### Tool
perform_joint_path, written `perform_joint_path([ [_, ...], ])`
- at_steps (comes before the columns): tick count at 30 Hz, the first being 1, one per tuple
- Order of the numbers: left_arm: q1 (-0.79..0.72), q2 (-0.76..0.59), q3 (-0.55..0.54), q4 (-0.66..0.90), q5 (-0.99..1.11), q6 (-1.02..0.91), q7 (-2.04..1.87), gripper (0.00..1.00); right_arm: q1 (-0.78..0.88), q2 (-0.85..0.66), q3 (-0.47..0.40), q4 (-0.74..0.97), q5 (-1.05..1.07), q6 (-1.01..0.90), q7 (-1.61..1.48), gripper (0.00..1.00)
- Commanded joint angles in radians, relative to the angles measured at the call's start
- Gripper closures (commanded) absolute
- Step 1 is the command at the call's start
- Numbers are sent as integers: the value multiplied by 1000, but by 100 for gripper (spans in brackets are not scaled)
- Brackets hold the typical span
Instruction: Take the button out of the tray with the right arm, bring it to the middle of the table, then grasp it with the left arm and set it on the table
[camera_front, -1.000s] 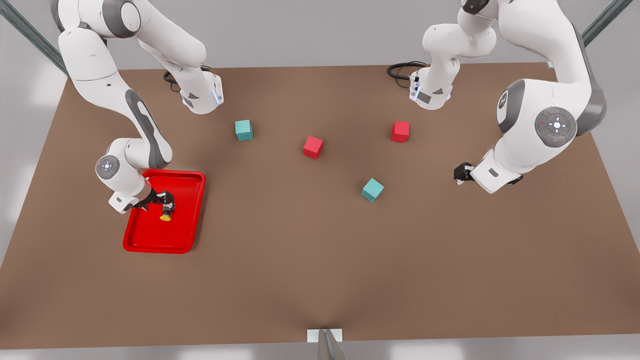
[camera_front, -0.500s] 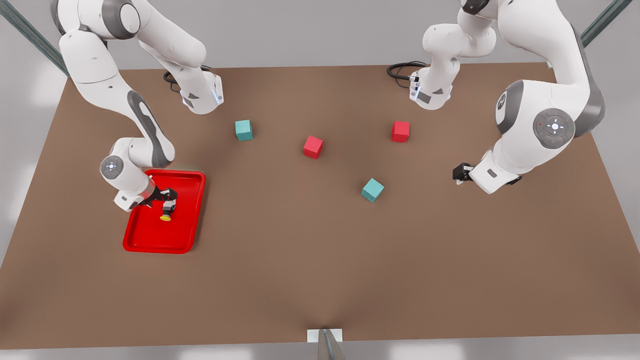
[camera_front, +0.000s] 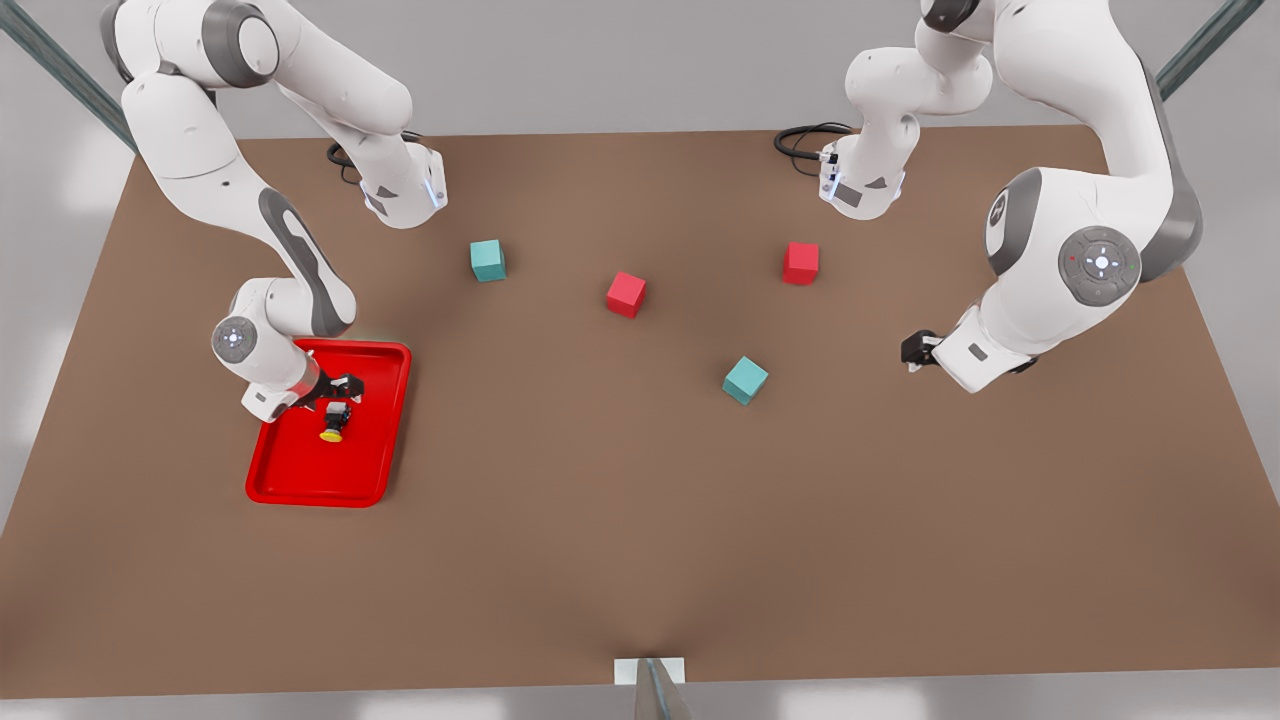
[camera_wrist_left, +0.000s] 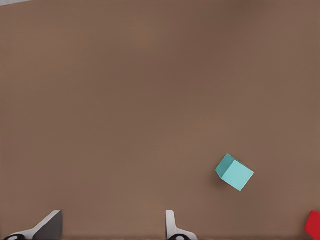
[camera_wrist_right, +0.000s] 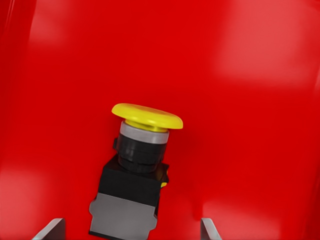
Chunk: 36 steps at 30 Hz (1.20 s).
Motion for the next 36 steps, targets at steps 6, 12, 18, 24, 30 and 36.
perform_joint_path([
  [6,2,11,0,1,1,8,-1,0,0,17,0,5,2,1,-9,0],
  [12,0,11,0,1,1,8,-1,0,3,28,0,11,3,6,-3,0],
  [18,0,13,0,1,1,8,-1,0,3,34,0,14,3,7,33,0],
  [24,0,11,0,1,1,3,-1,0,6,32,0,14,3,6,126,0],
  [30,2,11,0,1,-1,8,0,0,21,34,0,20,9,7,261,0],
  [36,2,13,0,0,-1,8,2,0,27,41,0,36,9,9,319,0],
])
